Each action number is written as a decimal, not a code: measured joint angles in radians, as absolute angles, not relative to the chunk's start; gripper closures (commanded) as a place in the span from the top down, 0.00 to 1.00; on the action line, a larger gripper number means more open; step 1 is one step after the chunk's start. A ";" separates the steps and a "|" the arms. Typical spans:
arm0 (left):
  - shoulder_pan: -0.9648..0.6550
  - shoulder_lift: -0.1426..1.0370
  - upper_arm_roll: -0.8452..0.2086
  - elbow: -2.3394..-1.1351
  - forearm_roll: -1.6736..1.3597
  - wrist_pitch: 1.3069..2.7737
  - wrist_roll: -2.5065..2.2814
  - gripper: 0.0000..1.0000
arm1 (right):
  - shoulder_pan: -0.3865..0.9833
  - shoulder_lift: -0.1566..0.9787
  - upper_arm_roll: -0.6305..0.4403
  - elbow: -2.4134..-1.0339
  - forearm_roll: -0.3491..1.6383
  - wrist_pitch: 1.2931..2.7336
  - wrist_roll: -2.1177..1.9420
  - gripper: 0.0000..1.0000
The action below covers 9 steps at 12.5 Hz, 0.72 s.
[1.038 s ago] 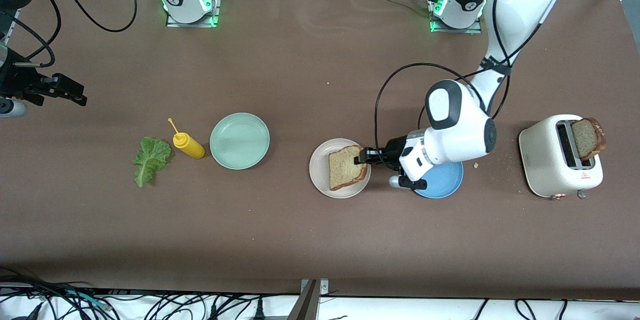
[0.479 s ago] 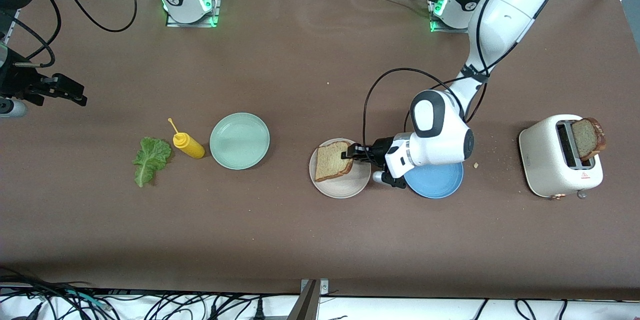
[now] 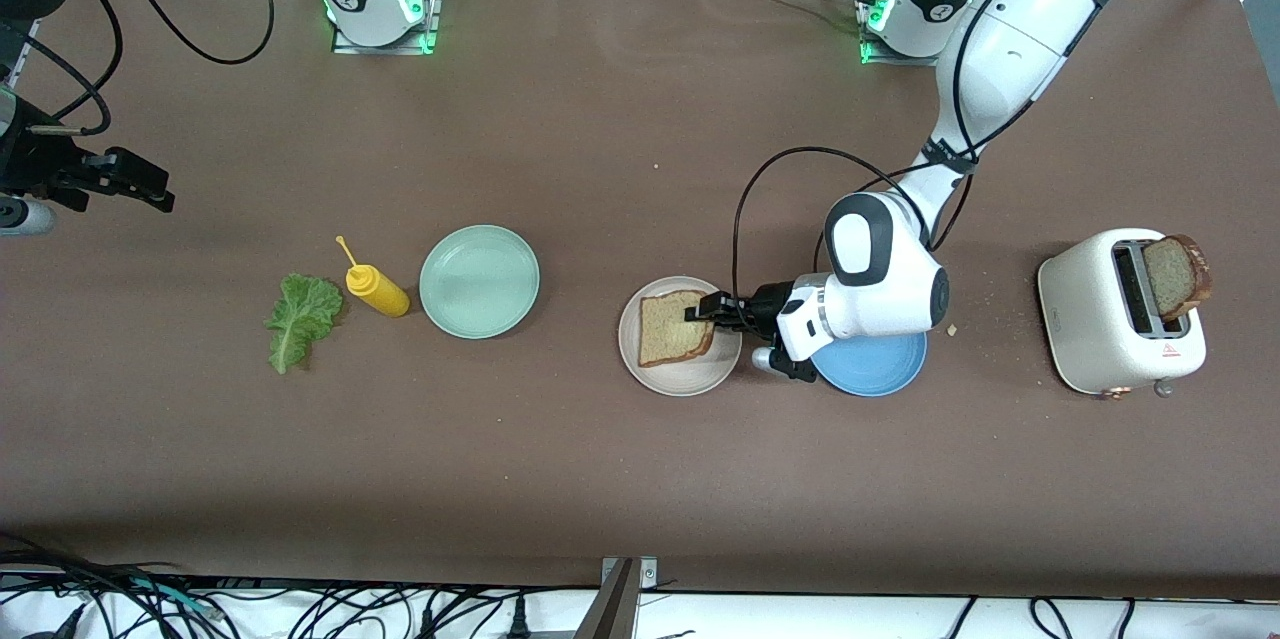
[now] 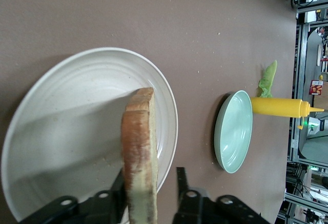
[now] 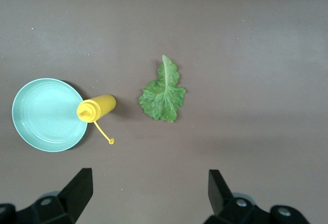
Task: Make sandwich in beige plate with both arms
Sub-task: 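Lower the bread onto the beige plate and open the left gripper, then raise the left gripper away while the right gripper reaches out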
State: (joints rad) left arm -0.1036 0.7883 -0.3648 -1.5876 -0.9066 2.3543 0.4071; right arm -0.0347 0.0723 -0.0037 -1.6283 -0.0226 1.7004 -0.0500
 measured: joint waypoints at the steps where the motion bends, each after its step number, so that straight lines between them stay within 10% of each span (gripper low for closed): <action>1: -0.100 0.788 -0.361 -1.585 -0.907 2.354 0.410 1.00 | -0.035 0.073 -0.004 -1.628 -0.023 1.701 -0.050 1.00; 9: -0.084 0.741 -0.259 -1.564 -0.695 2.329 0.412 1.00 | -0.035 0.073 -0.004 -1.628 -0.023 1.703 -0.050 1.00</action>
State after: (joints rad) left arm -0.0842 0.7405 -0.2593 -1.5639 -0.6948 2.3287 0.4123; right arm -0.0347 0.0730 -0.0038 -1.6283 -0.0226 1.7028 -0.0500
